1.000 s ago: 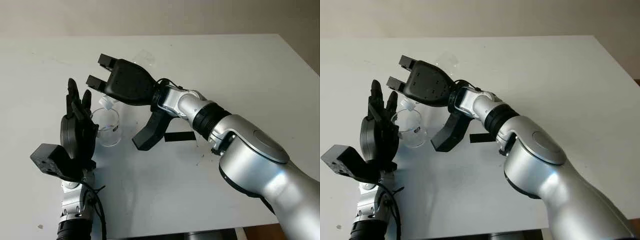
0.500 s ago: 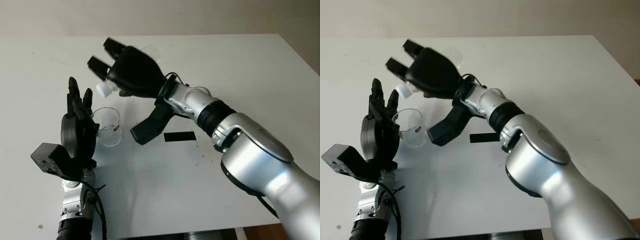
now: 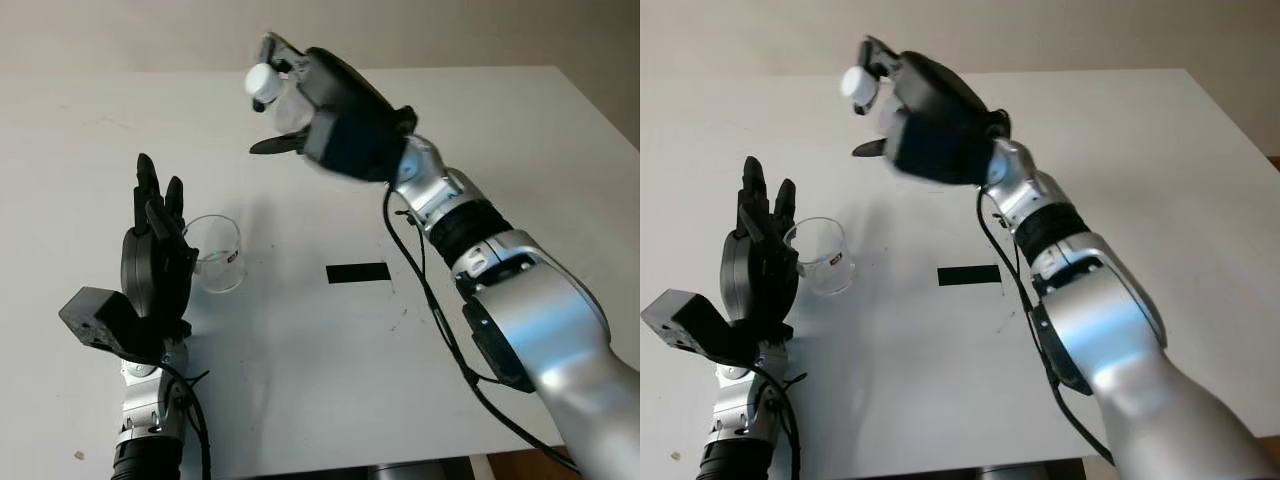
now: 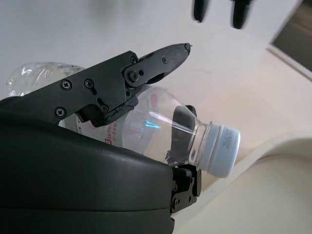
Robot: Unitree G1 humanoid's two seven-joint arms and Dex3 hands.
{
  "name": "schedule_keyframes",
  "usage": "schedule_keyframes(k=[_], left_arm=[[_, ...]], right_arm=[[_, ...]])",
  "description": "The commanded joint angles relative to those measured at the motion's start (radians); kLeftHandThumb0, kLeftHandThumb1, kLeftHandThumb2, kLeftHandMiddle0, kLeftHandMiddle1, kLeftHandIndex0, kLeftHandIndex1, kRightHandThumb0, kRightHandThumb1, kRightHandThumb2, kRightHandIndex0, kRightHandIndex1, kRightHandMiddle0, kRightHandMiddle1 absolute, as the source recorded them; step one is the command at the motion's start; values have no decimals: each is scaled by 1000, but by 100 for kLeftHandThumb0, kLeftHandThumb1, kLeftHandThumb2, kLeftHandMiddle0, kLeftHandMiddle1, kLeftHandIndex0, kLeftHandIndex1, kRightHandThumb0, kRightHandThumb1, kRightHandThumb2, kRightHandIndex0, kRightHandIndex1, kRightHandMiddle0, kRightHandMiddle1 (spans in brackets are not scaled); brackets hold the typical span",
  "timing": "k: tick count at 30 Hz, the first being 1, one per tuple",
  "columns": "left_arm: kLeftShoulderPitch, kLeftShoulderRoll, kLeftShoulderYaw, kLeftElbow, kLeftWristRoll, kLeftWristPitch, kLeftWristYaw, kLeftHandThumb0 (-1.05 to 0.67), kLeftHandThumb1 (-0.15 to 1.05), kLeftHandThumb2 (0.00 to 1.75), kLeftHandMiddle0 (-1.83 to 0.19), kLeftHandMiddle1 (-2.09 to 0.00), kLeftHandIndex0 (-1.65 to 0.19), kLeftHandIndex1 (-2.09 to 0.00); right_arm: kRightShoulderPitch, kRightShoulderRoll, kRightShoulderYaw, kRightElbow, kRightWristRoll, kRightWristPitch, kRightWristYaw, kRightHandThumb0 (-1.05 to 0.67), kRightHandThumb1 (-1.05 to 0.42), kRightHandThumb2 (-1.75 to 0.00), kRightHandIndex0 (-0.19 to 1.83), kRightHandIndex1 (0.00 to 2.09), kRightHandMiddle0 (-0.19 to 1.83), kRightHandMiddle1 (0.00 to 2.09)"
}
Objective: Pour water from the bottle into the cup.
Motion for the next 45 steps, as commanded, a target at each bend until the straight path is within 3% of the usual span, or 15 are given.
schedule_keyframes(k=[1, 7, 13, 21, 31, 45], left_arm=[[40, 7, 3, 12, -3, -8, -10, -88, 105, 82, 19, -43, 9, 0], [52, 10, 6, -10, -11, 20, -14, -89, 105, 80, 19, -44, 9, 0], [71, 10, 5, -43, -9, 35, -6, -89, 105, 77, 19, -47, 6, 0], [83, 11, 1, -60, -13, 44, -14, -90, 105, 76, 19, -42, 9, 0], [79, 16, 11, -71, -25, 54, -16, -90, 105, 77, 19, -40, 11, 0], [82, 22, 17, -77, -28, 57, -21, -90, 105, 76, 19, -39, 12, 0]], right_arm=[[30, -18, -44, -58, 44, 36, 47, -20, -105, -17, 97, 209, 80, 209], [119, -18, -185, -181, 260, 219, 259, -20, -105, -20, 91, 209, 75, 209], [222, -43, -250, -385, 386, 436, 382, -22, -105, -23, 91, 209, 71, 209], [411, -39, -302, -682, 489, 675, 360, -23, -105, -34, 123, 209, 50, 209], [494, -42, -296, -756, 494, 704, 367, -23, -105, -35, 128, 209, 22, 209], [565, -36, -263, -810, 468, 703, 357, -24, -105, -35, 119, 209, 28, 209]])
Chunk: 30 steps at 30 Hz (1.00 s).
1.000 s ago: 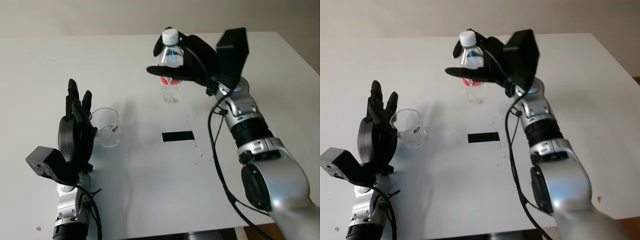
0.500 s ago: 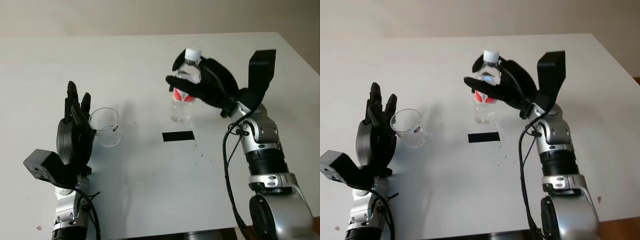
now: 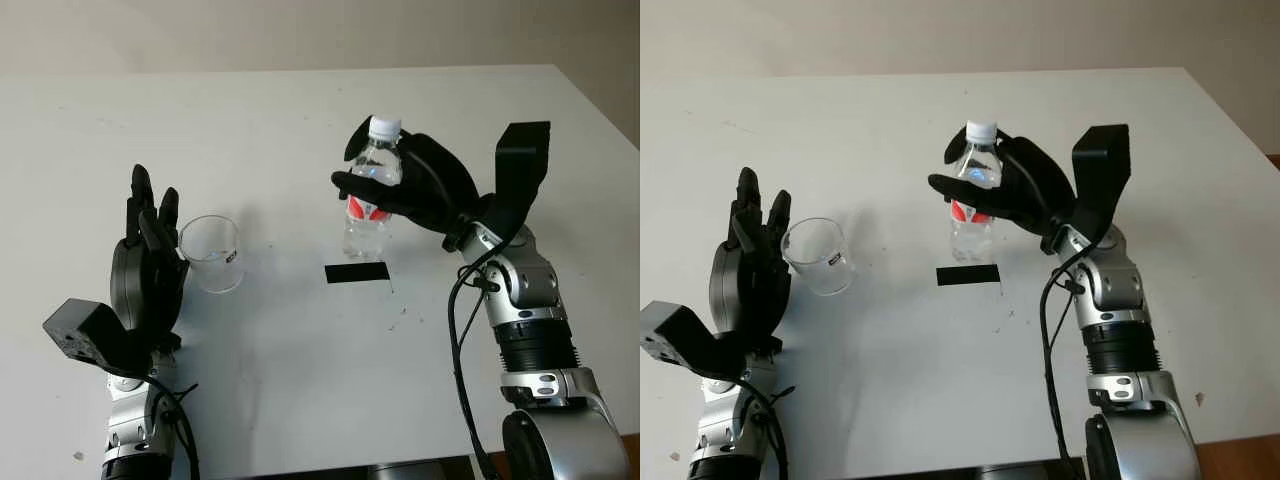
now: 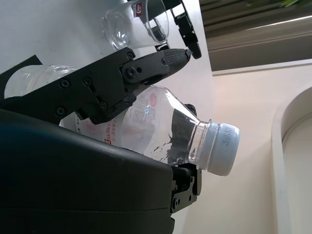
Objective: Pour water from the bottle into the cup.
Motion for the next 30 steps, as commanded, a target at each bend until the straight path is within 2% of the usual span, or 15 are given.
schedule_keyframes(k=[1, 14, 30], left_arm=[[17, 8, 2, -8, -4, -1, -5, -90, 105, 76, 19, -38, 12, 0], [29, 11, -1, -15, -9, 0, -11, -89, 105, 75, 19, -35, 12, 0], [32, 5, -1, -21, -9, 10, 0, -89, 105, 75, 19, -36, 11, 0]], right_arm=[[5, -1, 3, -22, 0, 1, -2, -24, -105, -35, 120, 209, 30, 209], [8, -1, 9, -6, -1, 17, -10, -25, -105, -36, 119, 209, 30, 209], [34, 17, 8, 30, -6, -41, -25, -26, -105, -36, 118, 209, 29, 209]])
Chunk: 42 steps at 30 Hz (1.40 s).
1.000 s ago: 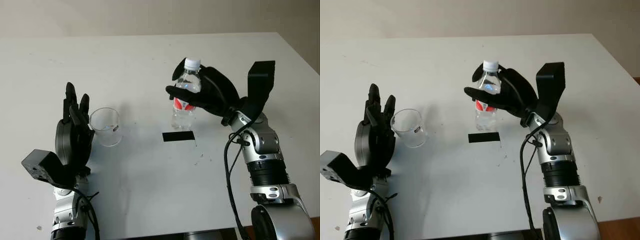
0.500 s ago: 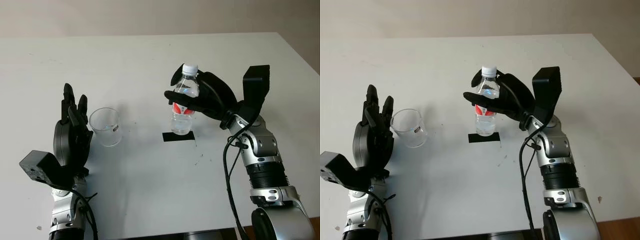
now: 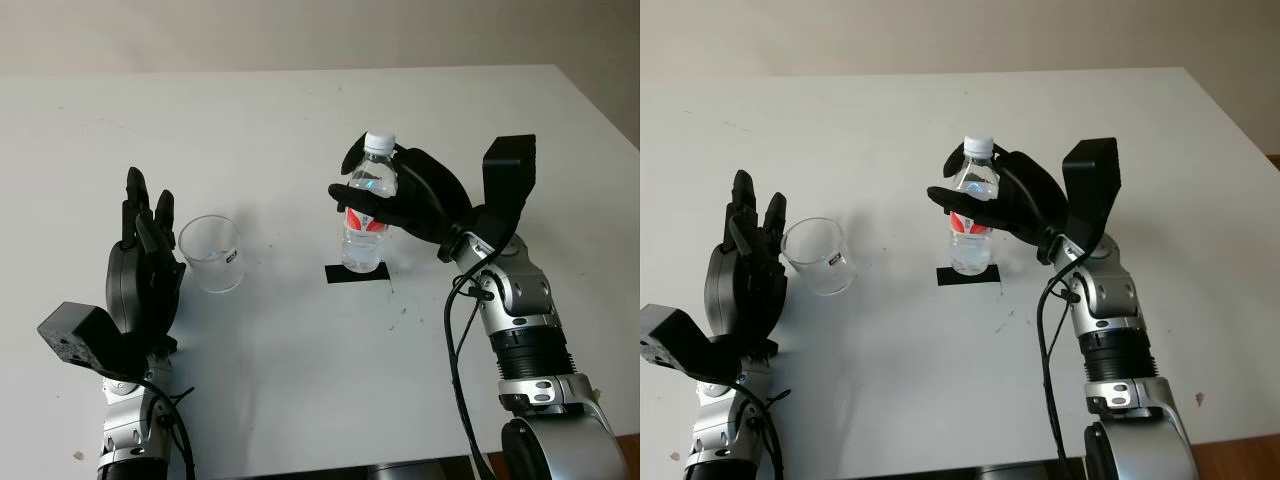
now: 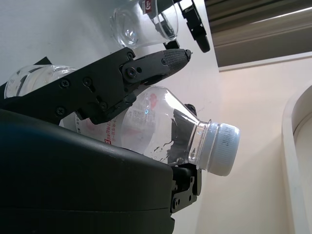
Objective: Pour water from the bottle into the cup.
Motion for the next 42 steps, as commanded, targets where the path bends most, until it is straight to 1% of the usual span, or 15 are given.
schedule_keyframes(k=[1, 11, 19, 21, 22, 23, 27, 29, 31, 32, 35, 36, 37, 39, 42], left_arm=[[17, -1, -1, -5, -3, -2, -2, -89, 105, 75, 19, -36, 12, 0], [16, 3, 1, -9, -4, 2, -5, -89, 105, 76, 19, -38, 12, 0], [13, 5, 4, 0, -5, -7, -9, -89, 105, 75, 19, -37, 12, 0], [12, 6, 4, 5, -5, -11, -11, -89, 105, 75, 19, -35, 13, 0], [12, 7, 5, 8, -5, -12, -13, -89, 105, 75, 19, -36, 12, 0], [12, 8, 5, 9, -5, -12, -14, -89, 105, 75, 19, -36, 12, 0], [10, 5, 5, 6, 0, -9, -6, -89, 105, 75, 19, -38, 11, 0], [12, 3, 4, 0, 2, -3, -1, -89, 105, 76, 19, -39, 11, 0], [13, 6, 2, -1, 1, -3, -4, -89, 105, 76, 19, -38, 12, 0], [12, 8, 2, 2, 0, -7, -9, -89, 105, 75, 19, -38, 13, 0], [11, 9, 3, 4, -4, -7, -13, -89, 105, 75, 19, -35, 13, 0], [10, 8, 4, 4, -5, -6, -13, -89, 105, 75, 19, -35, 12, 0], [9, 8, 5, 5, -6, -4, -12, -89, 105, 75, 19, -36, 11, 0], [8, 8, 6, 7, -8, -4, -13, -89, 105, 74, 19, -38, 10, 0], [9, 11, 6, 7, -7, -5, -15, -89, 105, 74, 19, -38, 11, 0]], right_arm=[[8, 9, 1, 2, -4, -28, -2, -26, -105, -36, 118, 209, 29, 209], [59, 27, 17, 37, -38, -175, 2, -25, -105, -33, 111, 209, 31, 209], [89, 27, 36, 48, -54, -227, 7, -24, -105, -31, 104, 209, 35, 209], [95, 22, 41, 51, -60, -236, 12, -25, -105, -30, 98, 209, 36, 209], [97, 18, 43, 52, -63, -240, 17, -27, -105, -28, 89, 209, 36, 209], [100, 15, 46, 52, -68, -243, 20, -30, -105, -25, 72, 209, 30, 209], [109, 9, 50, 58, -82, -270, 30, -37, -105, -16, 21, 209, -1, 209], [110, 6, 50, 65, -89, -282, 31, -41, -105, -12, 4, 209, -10, 209], [108, 3, 45, 79, -85, -289, 42, -45, -104, -9, -5, 209, -15, 209], [104, 1, 40, 91, -74, -286, 59, -48, -104, -7, -12, 209, -17, 204], [99, -20, 44, 121, -75, -305, 110, -54, -99, -5, -16, 133, -18, 138], [102, -31, 52, 126, -88, -318, 121, -58, -98, -5, -10, 83, -15, 93], [104, -39, 57, 131, -97, -326, 131, -60, -97, -5, -2, 53, -9, 64], [110, -48, 59, 135, -100, -323, 147, -63, -95, -5, -3, 18, -9, 30], [121, -59, 58, 137, -97, -318, 170, -67, -93, -5, -14, 5, -17, 11]])
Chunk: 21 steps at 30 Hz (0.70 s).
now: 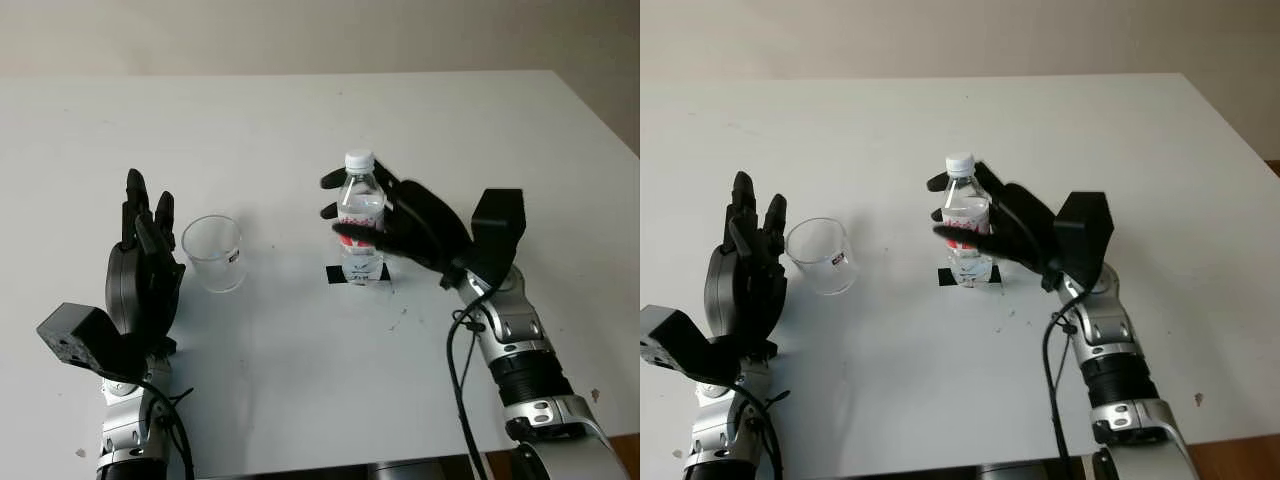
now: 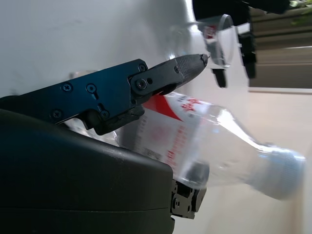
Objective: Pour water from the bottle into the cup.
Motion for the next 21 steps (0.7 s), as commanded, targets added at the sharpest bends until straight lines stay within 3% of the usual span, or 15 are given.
schedule_keyframes(k=[1, 16, 21], left_arm=[[9, 9, 2, 1, -1, -2, -4, -89, 105, 74, 19, -38, 10, 0], [1, 8, 3, 15, -1, -7, -6, -89, 105, 75, 19, -37, 11, 0], [-2, 10, 3, 16, -1, -6, -4, -90, 105, 73, 19, -37, 12, 0]], right_arm=[[12, -16, 1, -1, 1, 1, 12, -68, -93, -5, -17, 2, -18, 4], [65, -43, -20, -9, -13, -75, -15, -77, -94, -6, -19, 0, -19, 0], [80, -35, -25, 20, -34, -176, -63, -86, -93, -5, -19, 0, -19, 0]])
